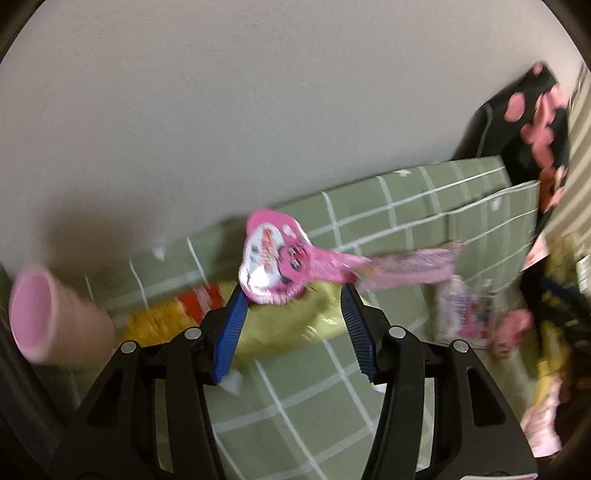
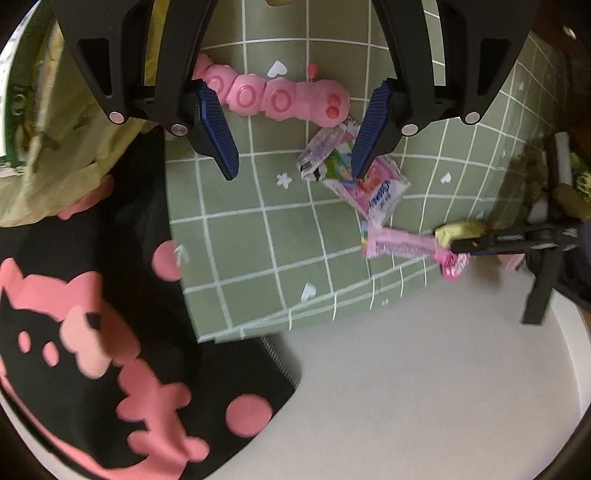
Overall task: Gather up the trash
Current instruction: 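Move both tools back over the table toward the tissue pack and pink wrapper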
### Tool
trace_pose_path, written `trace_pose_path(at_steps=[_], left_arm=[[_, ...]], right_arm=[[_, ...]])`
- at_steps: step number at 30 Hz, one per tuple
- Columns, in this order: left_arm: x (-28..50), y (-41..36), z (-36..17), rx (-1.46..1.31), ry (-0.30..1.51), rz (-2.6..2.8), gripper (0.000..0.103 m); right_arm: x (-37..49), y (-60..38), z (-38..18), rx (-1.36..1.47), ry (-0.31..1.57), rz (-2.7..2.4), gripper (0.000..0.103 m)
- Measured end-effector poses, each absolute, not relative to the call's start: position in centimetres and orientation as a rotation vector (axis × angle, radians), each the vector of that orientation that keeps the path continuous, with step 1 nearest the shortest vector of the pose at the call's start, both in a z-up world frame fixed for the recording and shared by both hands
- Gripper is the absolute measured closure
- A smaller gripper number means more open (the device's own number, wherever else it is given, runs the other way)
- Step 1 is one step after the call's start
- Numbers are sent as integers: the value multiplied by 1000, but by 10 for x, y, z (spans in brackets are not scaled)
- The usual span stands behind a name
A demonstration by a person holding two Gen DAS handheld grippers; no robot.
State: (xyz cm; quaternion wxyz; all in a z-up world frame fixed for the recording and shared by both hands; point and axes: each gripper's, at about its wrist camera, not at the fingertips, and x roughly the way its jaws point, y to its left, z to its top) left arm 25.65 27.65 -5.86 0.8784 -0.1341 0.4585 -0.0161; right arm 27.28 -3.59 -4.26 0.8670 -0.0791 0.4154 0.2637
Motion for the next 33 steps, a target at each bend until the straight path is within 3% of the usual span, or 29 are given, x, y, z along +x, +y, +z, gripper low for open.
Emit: trace_pose_path(at_steps=[10,23,33], left_arm=[[191,280,-55,-460,935,-93,53],[186,292,-28,-317,853,56,51],[180,305,-33,-367,835,94,49]], right_arm=[[278,-10,-72,-202,928,639,44],[297,46,-97,-339,1000,796,44],[271,73,-102,-453,996,829,44]])
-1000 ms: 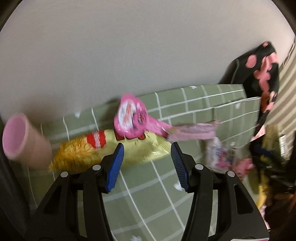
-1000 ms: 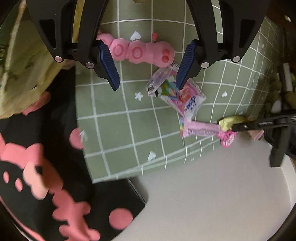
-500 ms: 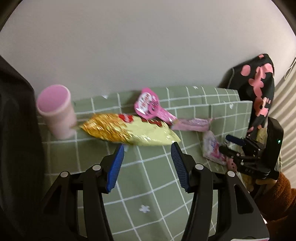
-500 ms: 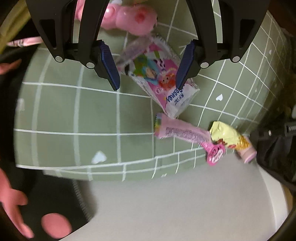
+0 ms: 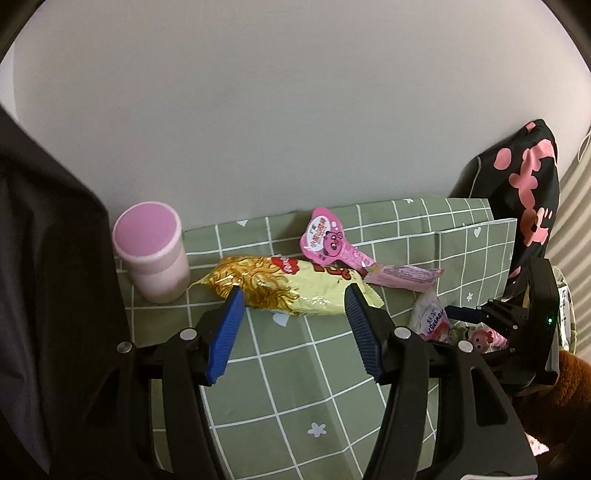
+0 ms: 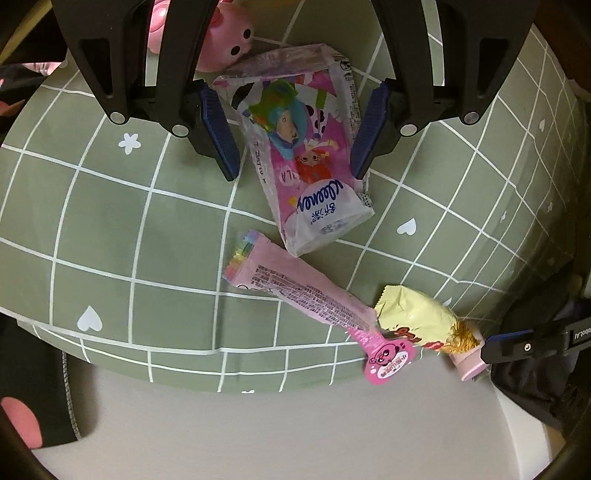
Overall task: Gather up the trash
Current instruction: 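Move both tools back over the table toward the tissue pack and pink wrapper, then grasp the Kleenex tissue pack with the right tool while the left tool grasps the yellow snack packet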
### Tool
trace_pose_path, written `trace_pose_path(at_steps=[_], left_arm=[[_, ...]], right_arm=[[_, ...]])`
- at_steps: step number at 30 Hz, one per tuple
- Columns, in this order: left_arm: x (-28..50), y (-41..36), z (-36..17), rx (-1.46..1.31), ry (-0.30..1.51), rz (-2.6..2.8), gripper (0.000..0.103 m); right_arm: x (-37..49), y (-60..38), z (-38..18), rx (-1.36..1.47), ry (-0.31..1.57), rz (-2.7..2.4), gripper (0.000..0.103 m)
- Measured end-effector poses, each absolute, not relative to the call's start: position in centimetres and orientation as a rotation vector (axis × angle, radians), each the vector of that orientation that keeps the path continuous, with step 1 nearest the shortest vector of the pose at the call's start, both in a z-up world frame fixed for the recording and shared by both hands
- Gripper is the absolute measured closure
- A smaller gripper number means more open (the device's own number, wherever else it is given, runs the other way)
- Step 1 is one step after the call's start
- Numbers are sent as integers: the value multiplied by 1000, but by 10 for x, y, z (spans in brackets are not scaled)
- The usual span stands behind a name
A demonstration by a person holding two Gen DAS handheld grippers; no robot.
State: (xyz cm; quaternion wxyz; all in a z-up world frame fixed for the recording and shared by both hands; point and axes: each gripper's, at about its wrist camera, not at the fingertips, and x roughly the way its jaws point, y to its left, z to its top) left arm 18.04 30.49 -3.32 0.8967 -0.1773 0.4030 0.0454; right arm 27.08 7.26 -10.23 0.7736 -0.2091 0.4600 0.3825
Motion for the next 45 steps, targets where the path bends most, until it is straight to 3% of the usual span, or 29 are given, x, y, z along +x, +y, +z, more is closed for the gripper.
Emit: trace_pose_path(at_steps=[1,7,11,29,45], left_arm=[[179,306,-34,-372,835,96,49],[177,310,-34,-394,823,91,49],[183,308,-31,-388,815,63,49],[264,280,-59,-189,997,-53,49],[195,262,-59,-349,1020,-113,49]], right_arm=[[270,73,-102,-456,998,831,46],[264,79,-98,-455,1013,841,84],[261,77,-88,-445,997,821,92],[269,-1,-32,-202,942,592,92],[263,-25,-19,-158,891,594,92]])
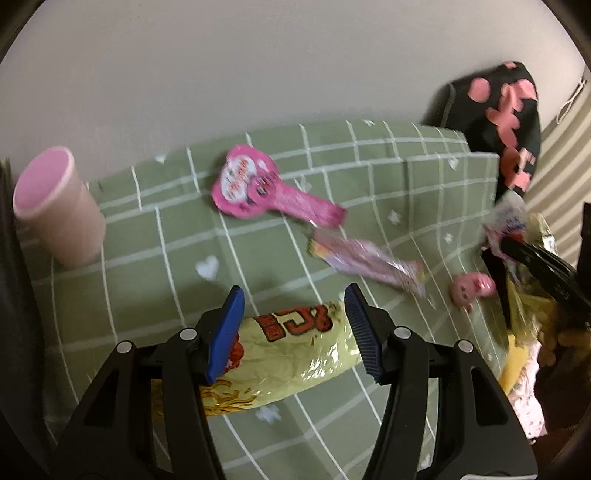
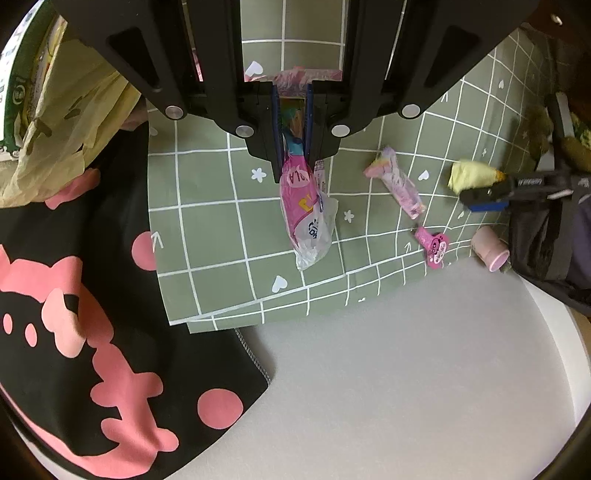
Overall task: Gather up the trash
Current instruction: 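Grasp the Kleenex tissue pack with the right tool while the left tool grasps the yellow snack packet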
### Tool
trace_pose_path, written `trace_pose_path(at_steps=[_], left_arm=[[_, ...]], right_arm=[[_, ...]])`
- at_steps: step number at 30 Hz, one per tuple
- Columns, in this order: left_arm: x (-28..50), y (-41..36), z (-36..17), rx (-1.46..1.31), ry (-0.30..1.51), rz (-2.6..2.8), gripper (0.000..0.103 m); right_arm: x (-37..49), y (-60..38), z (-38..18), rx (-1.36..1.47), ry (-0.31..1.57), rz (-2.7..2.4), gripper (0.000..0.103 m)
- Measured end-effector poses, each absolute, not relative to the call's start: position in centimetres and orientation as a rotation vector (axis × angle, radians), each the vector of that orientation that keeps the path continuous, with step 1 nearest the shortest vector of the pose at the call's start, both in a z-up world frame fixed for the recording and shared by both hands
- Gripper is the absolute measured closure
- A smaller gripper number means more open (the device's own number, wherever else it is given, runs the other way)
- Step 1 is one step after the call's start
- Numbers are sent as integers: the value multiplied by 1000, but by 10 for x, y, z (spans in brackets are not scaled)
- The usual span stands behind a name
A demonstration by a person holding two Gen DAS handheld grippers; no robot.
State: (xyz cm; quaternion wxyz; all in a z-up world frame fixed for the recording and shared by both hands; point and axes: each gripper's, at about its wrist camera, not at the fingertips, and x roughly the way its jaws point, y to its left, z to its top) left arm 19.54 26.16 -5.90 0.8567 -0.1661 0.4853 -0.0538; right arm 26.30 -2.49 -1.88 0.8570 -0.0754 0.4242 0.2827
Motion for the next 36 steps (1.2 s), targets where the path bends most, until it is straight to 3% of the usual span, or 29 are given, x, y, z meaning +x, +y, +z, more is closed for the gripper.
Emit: trace_pose_path(at_steps=[13,20,27,36], left_arm=[[164,232,-26,-236,964,-50,49],[123,243,-7,-344,886,132,49],[94,241,-30,-546,958,204,49],[124,263,-61,-681,925,354,49]], right_arm=[[245,-37,-21,-122,896,605,92],[244,-42,-21,-147,862,582,92],[248,-45,-30,-133,865,578,92],[230,-49,-30,-130,867,568,92]])
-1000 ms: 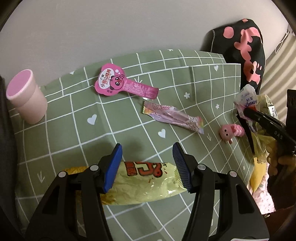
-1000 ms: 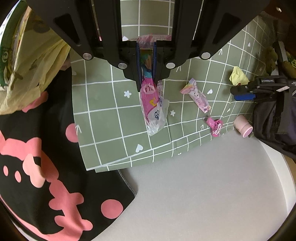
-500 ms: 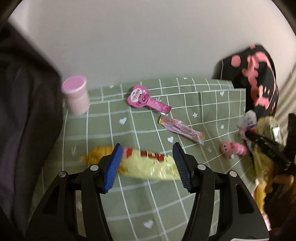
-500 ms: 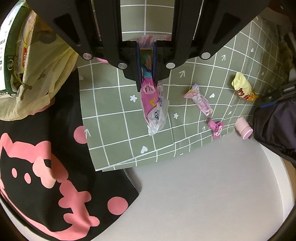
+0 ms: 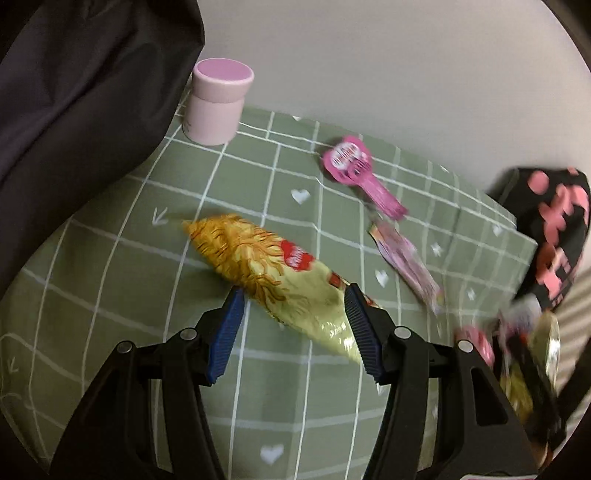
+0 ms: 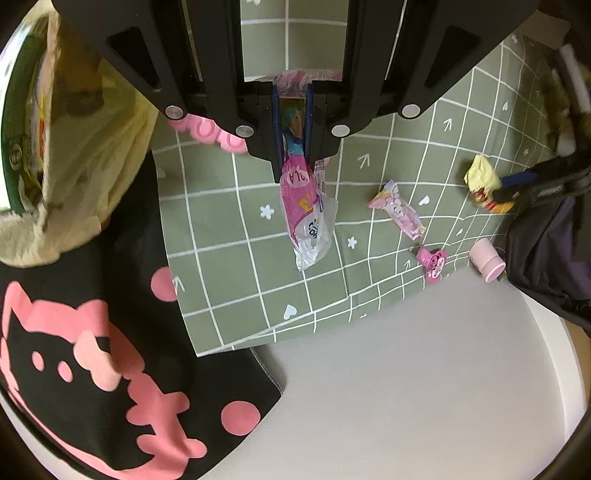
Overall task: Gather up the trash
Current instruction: 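Grasp the Kleenex tissue pack with the right tool while the left tool grasps the yellow snack packet, then carry the tissue pack and yellow packet over the yellow trash bag and open both tools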
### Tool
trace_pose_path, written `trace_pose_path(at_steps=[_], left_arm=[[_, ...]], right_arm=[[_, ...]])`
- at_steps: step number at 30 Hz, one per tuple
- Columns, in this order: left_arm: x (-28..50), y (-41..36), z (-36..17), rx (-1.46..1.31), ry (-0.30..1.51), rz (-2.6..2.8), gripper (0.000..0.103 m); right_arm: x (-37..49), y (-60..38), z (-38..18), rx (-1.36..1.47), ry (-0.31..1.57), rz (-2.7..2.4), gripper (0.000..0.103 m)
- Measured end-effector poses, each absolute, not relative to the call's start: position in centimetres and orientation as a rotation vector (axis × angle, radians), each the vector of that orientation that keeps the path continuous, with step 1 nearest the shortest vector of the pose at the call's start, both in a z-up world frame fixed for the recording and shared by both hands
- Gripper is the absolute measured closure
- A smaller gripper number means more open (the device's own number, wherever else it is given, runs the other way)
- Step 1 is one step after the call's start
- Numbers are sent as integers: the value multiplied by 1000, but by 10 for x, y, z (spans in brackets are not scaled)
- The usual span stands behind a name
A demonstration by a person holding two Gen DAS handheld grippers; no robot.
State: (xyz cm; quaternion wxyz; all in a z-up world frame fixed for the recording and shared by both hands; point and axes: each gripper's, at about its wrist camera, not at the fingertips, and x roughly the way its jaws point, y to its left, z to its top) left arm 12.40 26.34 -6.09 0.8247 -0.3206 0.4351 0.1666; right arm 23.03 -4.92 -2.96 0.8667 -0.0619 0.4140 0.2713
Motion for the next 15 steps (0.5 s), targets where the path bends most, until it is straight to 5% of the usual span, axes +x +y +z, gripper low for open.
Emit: trace_pose_path(at_steps=[5,8,15], left_arm=[[149,265,-71,-671,951,347,50],[157,261,-70,-637,960,287,69],[169,243,-32,-527,862,174,74]], right_arm=[[215,-53,-26,-142,859,560,92],[211,-57,-20,-130,847,539,92],[207,-71,-2,-98,805,477,92]])
